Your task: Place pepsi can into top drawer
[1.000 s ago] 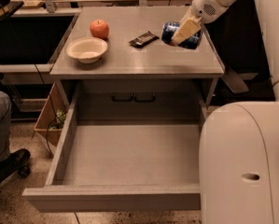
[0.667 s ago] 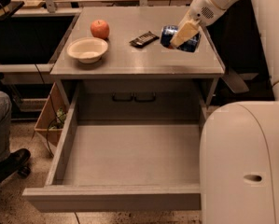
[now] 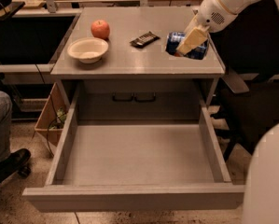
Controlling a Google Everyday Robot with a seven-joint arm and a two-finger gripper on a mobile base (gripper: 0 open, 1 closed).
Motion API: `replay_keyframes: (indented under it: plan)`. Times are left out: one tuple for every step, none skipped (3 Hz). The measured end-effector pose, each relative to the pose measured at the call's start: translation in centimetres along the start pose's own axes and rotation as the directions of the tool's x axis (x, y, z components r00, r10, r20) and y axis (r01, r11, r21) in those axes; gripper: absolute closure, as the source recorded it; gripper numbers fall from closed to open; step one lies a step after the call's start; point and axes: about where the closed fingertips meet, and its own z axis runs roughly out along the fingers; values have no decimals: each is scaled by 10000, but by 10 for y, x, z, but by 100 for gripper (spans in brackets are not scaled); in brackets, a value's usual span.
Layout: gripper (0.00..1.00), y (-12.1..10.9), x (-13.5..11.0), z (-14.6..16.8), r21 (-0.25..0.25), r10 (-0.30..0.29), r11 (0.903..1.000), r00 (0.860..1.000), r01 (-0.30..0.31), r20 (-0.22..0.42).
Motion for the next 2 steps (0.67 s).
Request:
replay_keyframes:
  plan:
    - [100, 35, -11, -21, 431, -347, 9985, 9990, 334, 296]
    - [100, 72, -10, -10, 483, -377, 9982, 9981, 354, 479]
